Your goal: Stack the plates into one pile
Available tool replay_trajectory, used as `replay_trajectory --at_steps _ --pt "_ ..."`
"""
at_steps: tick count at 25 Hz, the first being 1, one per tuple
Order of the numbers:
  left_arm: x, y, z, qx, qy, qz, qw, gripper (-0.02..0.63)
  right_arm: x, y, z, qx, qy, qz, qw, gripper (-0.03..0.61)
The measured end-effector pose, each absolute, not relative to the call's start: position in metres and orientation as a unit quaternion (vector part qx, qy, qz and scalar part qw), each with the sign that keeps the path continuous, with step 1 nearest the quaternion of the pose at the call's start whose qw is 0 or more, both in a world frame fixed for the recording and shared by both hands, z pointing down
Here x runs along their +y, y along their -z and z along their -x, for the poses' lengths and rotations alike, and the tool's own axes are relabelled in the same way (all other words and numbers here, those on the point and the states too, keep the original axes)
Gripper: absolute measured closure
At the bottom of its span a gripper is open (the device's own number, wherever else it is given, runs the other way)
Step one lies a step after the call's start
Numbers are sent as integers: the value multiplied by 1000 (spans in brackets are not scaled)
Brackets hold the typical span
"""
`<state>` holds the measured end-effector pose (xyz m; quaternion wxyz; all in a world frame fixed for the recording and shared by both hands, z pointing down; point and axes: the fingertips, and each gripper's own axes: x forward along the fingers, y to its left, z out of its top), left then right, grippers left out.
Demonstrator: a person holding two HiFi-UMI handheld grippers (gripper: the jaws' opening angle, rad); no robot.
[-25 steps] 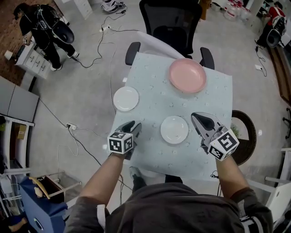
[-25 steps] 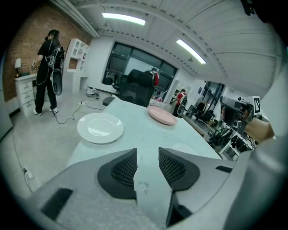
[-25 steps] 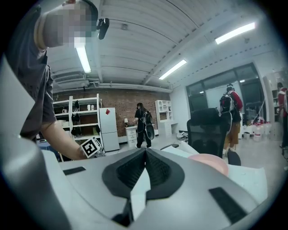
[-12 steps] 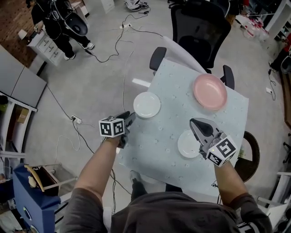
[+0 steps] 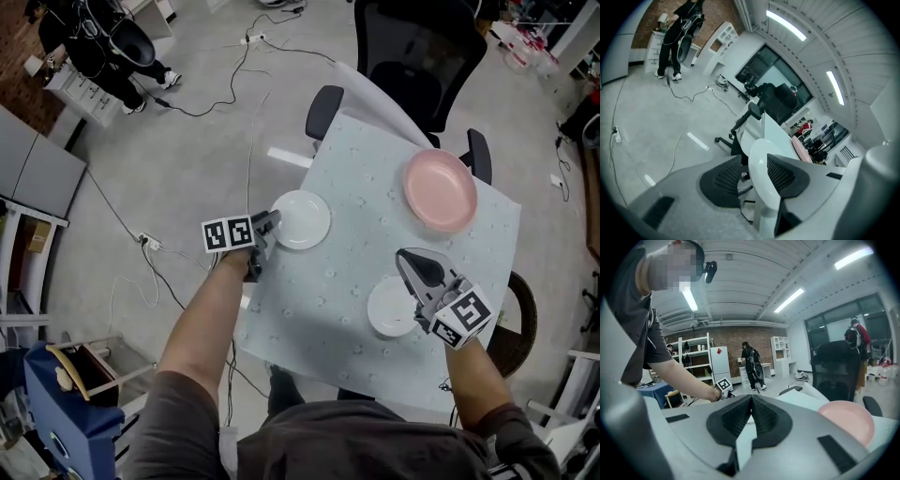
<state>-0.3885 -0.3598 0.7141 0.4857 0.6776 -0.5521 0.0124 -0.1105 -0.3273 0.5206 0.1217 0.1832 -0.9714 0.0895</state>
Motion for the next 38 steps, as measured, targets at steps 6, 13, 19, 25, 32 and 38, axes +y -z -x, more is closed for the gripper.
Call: replay_trajectory --at_steps 6,13,19,25,32,38 --pt "-371 -729 368 -528 -15 -677 513 474 -331 -532 96 -968 -98 -194 128 584" --pt "-376 -674 354 -521 16 -716 464 592 -330 -526 79 -965 -104 -207 118 584" --pt "-359 -628 314 -489 23 -742 458 594 -325 -511 65 -967 -91 -214 104 584" --pt "-333 -598 242 -435 10 -772 464 594 -317 -493 37 -965 -79 -230 92 584" --pt "-294 -604 147 -367 -17 -790 491 594 -303 -487 -12 -957 -82 -262 89 584" --pt "-273 -627 90 -338 -53 -793 505 594 -297 -488 -52 -950 -86 -287 84 584"
